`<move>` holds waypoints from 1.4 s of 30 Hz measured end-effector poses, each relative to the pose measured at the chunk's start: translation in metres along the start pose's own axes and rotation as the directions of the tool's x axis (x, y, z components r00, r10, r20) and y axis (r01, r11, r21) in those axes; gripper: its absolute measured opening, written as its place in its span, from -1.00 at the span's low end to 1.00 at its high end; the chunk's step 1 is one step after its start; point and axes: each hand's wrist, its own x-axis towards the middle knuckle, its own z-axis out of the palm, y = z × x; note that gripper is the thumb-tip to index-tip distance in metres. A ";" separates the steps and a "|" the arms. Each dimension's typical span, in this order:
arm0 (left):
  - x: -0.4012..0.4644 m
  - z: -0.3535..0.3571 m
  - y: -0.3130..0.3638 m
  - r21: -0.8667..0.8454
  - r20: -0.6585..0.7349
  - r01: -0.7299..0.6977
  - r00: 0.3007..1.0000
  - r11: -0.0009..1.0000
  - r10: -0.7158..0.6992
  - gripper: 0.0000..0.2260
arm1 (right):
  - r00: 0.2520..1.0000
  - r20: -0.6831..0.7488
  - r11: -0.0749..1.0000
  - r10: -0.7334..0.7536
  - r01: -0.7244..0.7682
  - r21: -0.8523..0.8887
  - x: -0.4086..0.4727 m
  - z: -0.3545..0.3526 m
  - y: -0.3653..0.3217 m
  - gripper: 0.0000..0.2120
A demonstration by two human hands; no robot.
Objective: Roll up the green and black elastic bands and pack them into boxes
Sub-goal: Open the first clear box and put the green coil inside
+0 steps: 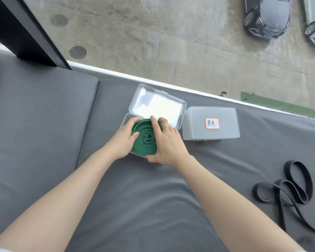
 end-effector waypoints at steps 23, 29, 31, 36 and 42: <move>-0.010 -0.001 -0.027 0.775 0.145 -0.144 0.988 0.616 0.049 -0.22 | 0.970 -0.056 0.939 0.235 -0.241 -0.243 -0.016 0.023 -0.026 0.10; -0.008 -0.004 -0.017 0.815 0.133 -0.142 0.989 0.562 0.056 -0.13 | 0.933 -0.118 0.940 0.340 -0.339 0.027 -0.041 0.033 -0.018 -0.09; -0.009 -0.002 -0.017 0.816 0.113 -0.138 0.990 0.561 0.079 -0.14 | 0.921 -0.116 0.922 0.372 -0.381 -0.064 -0.044 0.032 -0.018 -0.13; -0.015 0.007 -0.021 0.784 0.032 -0.117 0.989 0.610 0.147 -0.20 | 0.886 0.030 0.876 0.464 -0.463 0.133 -0.034 0.041 -0.023 -0.30; -0.020 0.010 -0.036 0.783 -0.040 -0.145 0.959 0.606 0.281 -0.21 | 0.891 0.009 0.867 0.455 -0.445 0.224 -0.039 0.042 -0.018 -0.36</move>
